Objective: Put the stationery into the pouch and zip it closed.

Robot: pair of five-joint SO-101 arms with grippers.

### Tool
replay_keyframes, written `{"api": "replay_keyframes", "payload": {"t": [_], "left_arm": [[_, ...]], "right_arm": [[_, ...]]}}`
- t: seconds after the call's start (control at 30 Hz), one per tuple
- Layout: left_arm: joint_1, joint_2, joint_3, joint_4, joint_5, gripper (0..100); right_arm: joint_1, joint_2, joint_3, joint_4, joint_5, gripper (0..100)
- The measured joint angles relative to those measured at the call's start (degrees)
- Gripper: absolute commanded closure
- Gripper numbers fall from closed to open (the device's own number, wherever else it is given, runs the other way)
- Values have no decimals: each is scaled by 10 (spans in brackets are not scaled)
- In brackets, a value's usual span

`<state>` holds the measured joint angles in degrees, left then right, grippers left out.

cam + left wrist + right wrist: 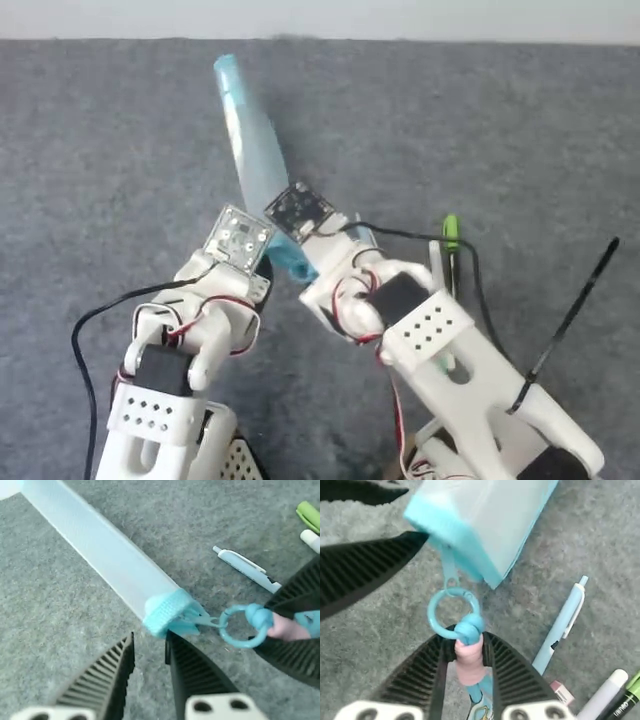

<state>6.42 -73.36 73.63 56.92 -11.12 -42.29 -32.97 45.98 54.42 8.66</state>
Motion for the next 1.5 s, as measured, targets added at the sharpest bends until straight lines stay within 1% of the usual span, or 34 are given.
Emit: {"api": "replay_keyframes", "payload": {"t": [0.17,0.37,0.57,0.8,0.9,1.0,1.1,1.27,1.37,1.5], "left_arm": [[-10,-2,10,-12,0,946],[-62,4,11,-13,0,947],[-69,4,11,-13,1,947],[-113,4,20,-37,20,946],[-127,4,22,-39,24,946],[-155,2,21,-46,33,945],[-176,4,21,-48,33,930],[-178,3,32,-48,30,780],[-163,3,32,-37,18,770],[-85,4,-9,41,18,768]], "right_arm": [[-23,9,13,-18,0,991],[-31,81,4,-57,0,991],[-32,111,-4,-58,-1,991],[0,112,-7,-58,-1,991],[19,123,-5,-32,0,991],[55,128,-4,4,4,991],[75,129,-7,11,10,991],[83,126,-7,20,11,991],[86,99,-18,40,11,991],[87,64,-31,58,11,991]]}}
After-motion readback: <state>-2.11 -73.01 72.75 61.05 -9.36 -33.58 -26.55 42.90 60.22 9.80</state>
